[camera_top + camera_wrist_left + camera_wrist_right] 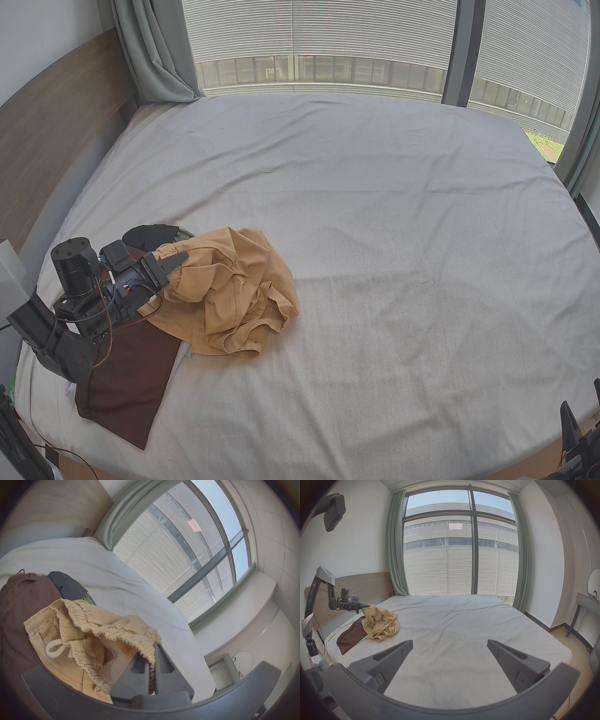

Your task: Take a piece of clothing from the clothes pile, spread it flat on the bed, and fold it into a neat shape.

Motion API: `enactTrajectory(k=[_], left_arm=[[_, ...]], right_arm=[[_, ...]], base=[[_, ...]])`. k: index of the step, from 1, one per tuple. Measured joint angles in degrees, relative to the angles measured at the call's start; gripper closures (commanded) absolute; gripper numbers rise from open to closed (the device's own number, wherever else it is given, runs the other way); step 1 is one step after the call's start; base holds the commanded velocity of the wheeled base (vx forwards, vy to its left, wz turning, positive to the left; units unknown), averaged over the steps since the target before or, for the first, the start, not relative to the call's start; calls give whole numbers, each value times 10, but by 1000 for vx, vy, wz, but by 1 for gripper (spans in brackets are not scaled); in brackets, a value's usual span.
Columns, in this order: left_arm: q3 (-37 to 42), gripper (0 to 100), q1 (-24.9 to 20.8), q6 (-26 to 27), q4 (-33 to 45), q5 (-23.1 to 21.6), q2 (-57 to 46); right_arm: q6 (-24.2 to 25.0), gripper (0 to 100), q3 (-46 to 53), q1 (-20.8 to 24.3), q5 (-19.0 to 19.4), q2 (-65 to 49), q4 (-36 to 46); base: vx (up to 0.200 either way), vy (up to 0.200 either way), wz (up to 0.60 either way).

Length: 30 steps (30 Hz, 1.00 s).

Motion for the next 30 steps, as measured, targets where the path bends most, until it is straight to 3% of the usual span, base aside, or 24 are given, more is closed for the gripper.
enactTrajectory(k=[7, 14, 30], left_arm=[[-2, 100, -33, -55, -30, 106, 0], [-14, 100, -63, -119, -33, 179, -1], [-21, 100, -135, -171, -38, 291, -19]], right_arm=[[0, 0, 0, 0, 0, 0, 0], [0, 0, 0, 0, 0, 0, 0], [0, 0, 0, 0, 0, 0, 0]], base=[[0, 0, 0], [0, 0, 0], [0, 0, 0]])
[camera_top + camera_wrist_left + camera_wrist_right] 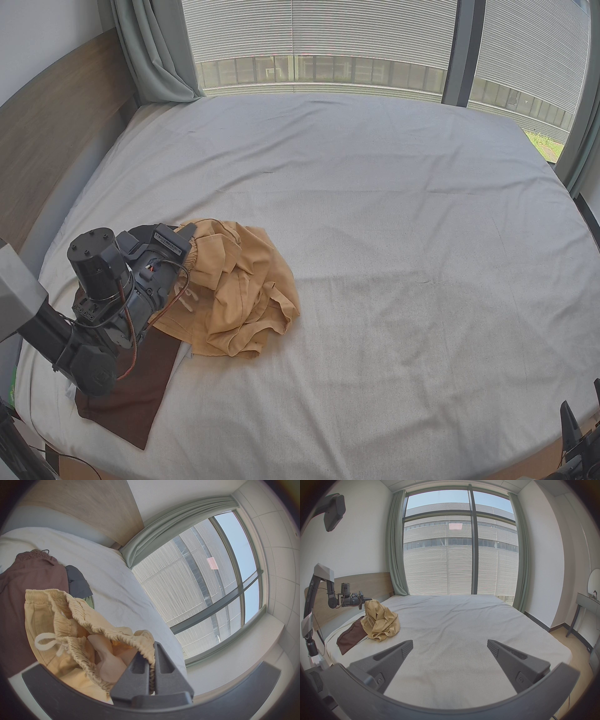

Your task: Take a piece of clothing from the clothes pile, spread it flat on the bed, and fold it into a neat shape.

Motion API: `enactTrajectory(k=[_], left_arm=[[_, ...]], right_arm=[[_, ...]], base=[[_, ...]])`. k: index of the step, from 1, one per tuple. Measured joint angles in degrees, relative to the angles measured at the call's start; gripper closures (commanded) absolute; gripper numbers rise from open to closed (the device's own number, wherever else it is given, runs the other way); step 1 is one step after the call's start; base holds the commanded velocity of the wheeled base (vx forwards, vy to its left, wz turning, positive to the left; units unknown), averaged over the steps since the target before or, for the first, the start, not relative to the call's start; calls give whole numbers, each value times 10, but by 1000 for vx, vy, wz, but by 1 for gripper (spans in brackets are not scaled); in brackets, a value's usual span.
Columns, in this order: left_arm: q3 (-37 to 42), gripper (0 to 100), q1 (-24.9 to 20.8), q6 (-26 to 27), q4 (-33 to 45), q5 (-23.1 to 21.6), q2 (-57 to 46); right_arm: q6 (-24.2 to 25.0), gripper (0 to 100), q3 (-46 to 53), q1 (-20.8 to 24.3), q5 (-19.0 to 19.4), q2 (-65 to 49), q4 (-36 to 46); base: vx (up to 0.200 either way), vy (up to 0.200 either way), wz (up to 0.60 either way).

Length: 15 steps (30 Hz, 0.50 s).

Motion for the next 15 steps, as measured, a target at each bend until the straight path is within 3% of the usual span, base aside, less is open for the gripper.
enactTrajectory(k=[15], left_arm=[[5, 100, -72, -24, 9, 30, -54]], right_arm=[[0, 0, 0, 0, 0, 0, 0]], base=[[0, 0, 0]])
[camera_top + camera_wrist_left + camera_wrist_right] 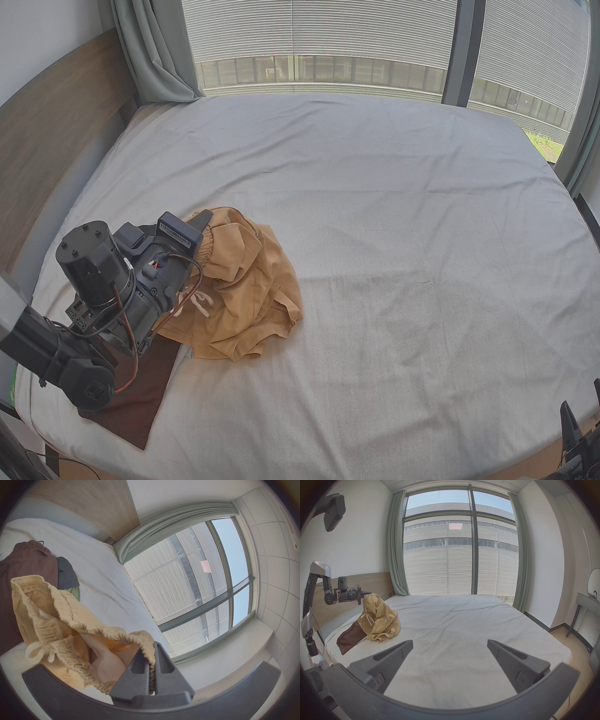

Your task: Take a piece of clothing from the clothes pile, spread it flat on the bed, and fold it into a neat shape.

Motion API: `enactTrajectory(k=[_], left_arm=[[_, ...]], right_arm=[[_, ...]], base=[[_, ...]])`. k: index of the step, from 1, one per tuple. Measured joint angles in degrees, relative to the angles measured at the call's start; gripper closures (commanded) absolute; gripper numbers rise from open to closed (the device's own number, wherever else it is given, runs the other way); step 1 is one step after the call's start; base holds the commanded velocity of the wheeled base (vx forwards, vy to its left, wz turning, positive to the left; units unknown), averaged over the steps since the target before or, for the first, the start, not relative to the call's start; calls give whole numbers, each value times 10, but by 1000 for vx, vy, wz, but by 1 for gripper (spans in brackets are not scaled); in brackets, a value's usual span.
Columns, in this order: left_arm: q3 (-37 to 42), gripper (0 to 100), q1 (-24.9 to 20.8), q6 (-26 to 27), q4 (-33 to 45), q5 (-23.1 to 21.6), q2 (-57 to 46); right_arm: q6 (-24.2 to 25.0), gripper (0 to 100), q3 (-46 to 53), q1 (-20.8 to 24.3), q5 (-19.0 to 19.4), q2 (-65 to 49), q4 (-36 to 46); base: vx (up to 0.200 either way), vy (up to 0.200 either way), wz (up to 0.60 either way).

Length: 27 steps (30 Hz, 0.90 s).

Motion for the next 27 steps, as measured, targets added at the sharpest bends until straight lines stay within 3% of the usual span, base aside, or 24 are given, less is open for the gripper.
enactTrajectory(k=[15, 27], left_arm=[[-7, 100, -94, -17, 13, 13, -39], [-76, 100, -166, -16, 68, 16, -41]], right_arm=[[0, 0, 0, 0, 0, 0, 0], [0, 0, 0, 0, 0, 0, 0]], base=[[0, 0, 0], [0, 0, 0]])
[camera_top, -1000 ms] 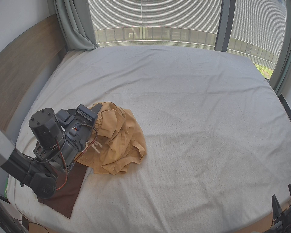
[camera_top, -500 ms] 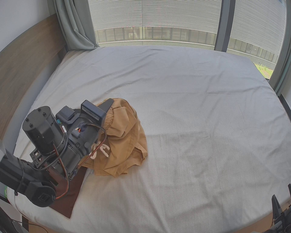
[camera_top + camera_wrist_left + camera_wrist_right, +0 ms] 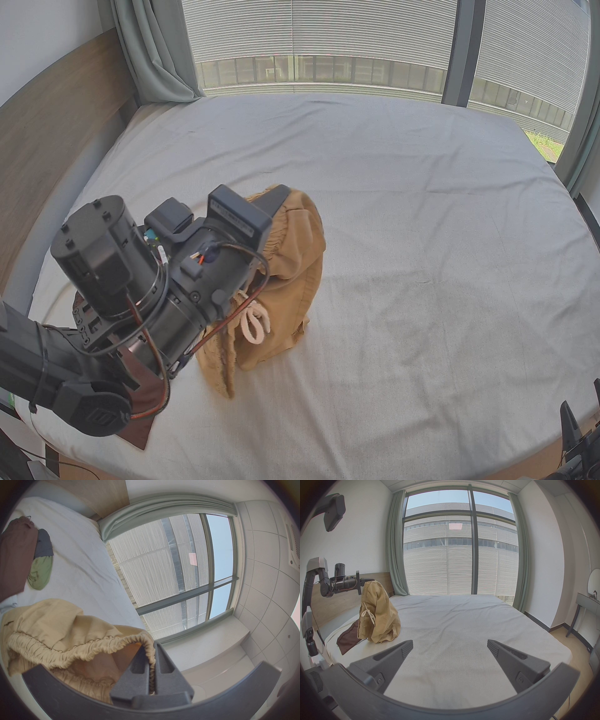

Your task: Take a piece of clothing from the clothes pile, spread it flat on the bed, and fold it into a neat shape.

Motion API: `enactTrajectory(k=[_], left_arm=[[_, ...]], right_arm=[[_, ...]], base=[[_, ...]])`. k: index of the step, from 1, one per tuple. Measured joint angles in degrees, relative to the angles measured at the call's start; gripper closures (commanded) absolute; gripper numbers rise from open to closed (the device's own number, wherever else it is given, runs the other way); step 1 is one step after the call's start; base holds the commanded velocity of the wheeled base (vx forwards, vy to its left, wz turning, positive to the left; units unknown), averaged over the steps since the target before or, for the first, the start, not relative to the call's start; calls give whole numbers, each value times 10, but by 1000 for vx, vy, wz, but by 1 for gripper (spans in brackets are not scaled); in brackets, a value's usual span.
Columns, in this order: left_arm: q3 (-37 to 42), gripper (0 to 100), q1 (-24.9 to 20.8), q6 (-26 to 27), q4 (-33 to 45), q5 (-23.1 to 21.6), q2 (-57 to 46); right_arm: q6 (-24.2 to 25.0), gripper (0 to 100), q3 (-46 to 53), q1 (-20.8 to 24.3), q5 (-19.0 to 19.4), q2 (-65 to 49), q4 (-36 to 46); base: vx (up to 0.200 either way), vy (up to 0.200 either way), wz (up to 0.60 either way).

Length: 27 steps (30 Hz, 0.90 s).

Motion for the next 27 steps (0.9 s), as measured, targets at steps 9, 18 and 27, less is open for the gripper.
enactTrajectory(k=[9, 18, 27], left_arm=[[-79, 100, -45, -1, 39, -10, 38], [-153, 100, -77, -4, 56, -13, 109], [-209, 100, -112, -36, 69, -42, 155]], right_arm=[[0, 0, 0, 0, 0, 0, 0], [1, 0, 0, 1, 0, 0, 0], [1, 0, 0, 1, 0, 0, 0]], base=[[0, 0, 0], [0, 0, 0], [0, 0, 0]])
